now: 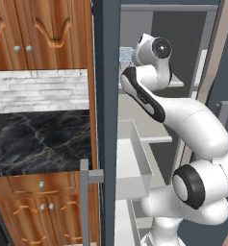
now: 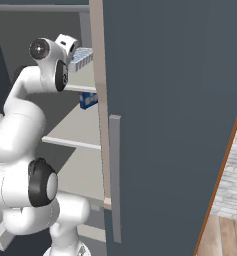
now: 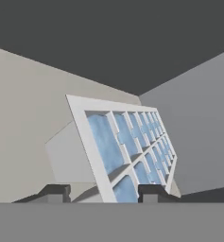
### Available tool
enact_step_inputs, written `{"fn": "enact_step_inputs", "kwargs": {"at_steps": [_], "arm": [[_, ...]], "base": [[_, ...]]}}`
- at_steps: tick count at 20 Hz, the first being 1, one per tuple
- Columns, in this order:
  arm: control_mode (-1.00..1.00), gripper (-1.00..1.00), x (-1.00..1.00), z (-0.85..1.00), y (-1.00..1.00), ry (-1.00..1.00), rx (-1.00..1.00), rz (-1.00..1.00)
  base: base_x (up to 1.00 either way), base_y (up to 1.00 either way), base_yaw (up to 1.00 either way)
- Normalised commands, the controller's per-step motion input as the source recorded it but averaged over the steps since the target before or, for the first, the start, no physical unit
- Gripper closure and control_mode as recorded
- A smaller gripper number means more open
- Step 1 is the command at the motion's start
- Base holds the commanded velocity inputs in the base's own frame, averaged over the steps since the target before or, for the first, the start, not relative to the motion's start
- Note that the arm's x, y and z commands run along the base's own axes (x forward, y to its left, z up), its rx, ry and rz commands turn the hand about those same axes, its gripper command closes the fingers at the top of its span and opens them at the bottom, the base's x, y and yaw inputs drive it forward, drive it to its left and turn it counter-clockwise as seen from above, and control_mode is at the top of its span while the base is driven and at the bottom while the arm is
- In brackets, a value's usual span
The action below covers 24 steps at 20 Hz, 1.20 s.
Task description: Open the freezer door, pick up the ice cube tray from the freezer, and place it on the dining counter.
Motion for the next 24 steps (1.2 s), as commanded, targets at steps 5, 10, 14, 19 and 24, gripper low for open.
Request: {"fn": "enact_step_inputs", "kwargs": {"at_steps": [5,10,14,19,24], "arm": [[-1.00,1.00,-0.05,0.35,0.00,-0.08,0.00,0.00],[-1.00,1.00,-0.29,0.31,-0.06,0.00,0.00,0.00],[-1.00,1.00,-0.55,0.21,-0.16,0.00,0.00,0.00],[-1.00,1.00,-0.72,0.10,-0.20,0.00,0.00,0.00],[-1.00,1.00,-0.94,0.01,-0.17,0.00,0.00,0.00]], "base": [[0.00,0.00,0.00],[0.00,0.00,0.00],[0.00,0.00,0.00],[0.00,0.00,0.00],[0.00,0.00,0.00]]}}
